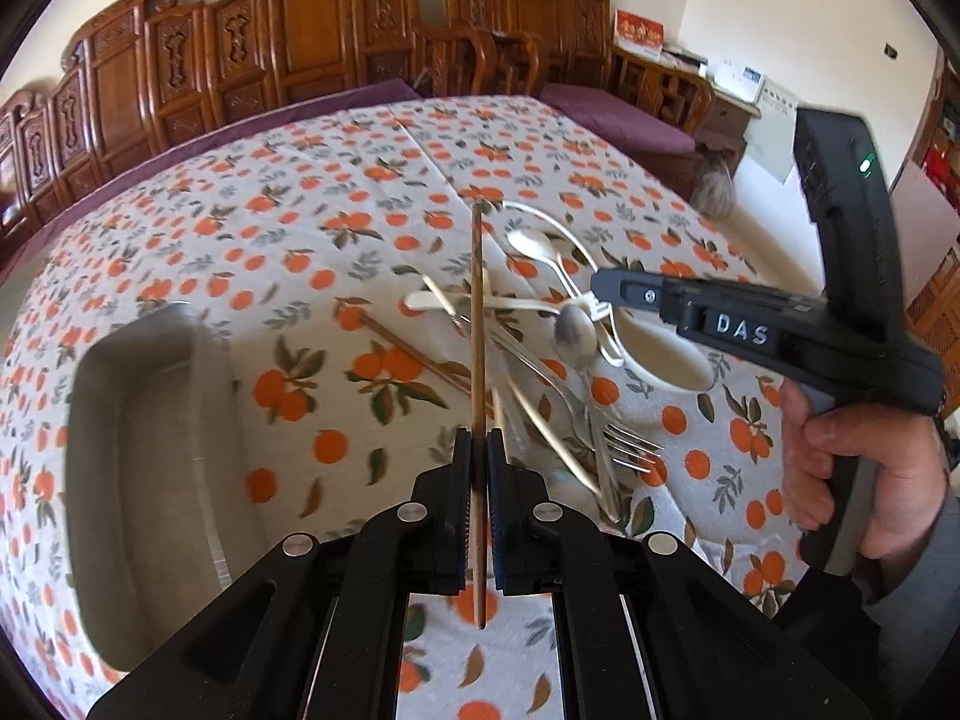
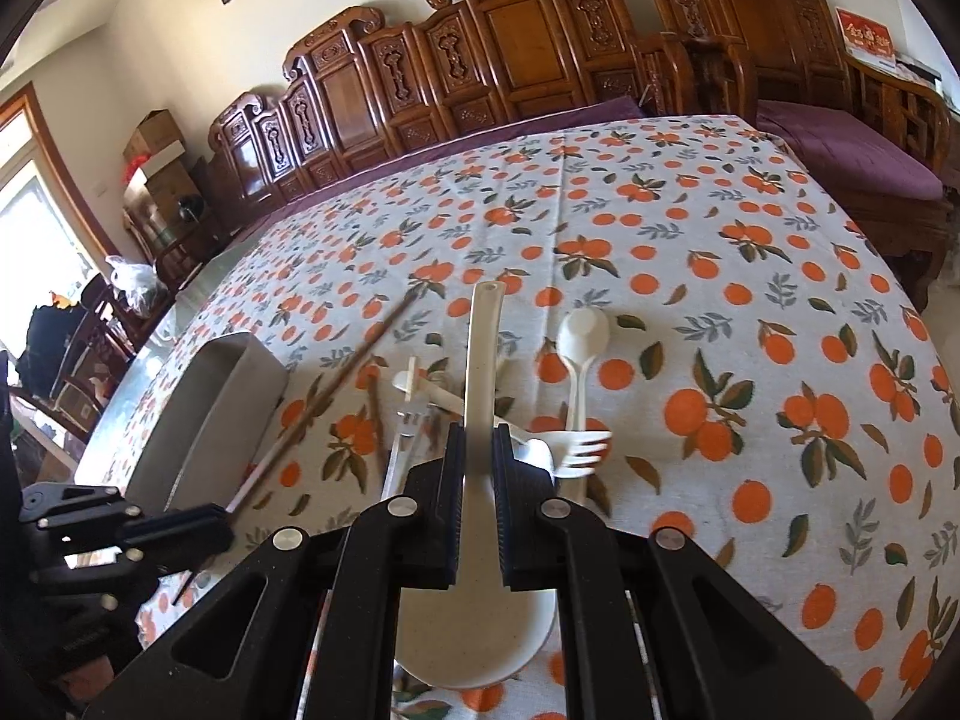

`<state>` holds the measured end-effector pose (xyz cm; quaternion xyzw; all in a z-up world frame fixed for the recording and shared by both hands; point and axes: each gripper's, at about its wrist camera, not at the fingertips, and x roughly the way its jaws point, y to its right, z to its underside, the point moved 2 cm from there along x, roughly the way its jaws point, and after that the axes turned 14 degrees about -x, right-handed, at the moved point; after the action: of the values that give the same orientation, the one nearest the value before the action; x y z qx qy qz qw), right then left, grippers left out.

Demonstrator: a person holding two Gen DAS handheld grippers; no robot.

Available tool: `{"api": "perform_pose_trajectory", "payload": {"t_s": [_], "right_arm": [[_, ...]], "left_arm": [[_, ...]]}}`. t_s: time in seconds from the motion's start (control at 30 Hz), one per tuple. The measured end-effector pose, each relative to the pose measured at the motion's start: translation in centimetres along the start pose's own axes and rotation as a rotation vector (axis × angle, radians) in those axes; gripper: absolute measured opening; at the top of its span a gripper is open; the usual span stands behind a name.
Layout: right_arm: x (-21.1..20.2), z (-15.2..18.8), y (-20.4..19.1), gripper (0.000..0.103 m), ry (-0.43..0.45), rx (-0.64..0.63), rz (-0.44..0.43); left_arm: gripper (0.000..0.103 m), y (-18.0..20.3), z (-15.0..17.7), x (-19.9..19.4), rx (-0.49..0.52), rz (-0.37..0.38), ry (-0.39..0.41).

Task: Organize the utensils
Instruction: 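Carry the chopstick over the tray with the left tool and release it inside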

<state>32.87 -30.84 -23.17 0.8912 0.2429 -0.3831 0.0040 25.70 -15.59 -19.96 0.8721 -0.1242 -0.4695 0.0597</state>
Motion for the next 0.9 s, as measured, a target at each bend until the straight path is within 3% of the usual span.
{"api": "perform_pose_trajectory", "payload": {"t_s": [0.37, 0.9], "right_arm": [[1.5, -1.4, -4.4, 0.011, -0.003, -0.046, -0.057], [1.7, -1.9, -9.6, 0.011, 0.006, -0.134, -0.065]], "left_arm": [[0.004, -5.4, -0.1, -4.3, -0.036, -0.025, 0.061], [0.004, -14.2, 0.9, -5.1, -0.127, -0.072, 0.054]]}}
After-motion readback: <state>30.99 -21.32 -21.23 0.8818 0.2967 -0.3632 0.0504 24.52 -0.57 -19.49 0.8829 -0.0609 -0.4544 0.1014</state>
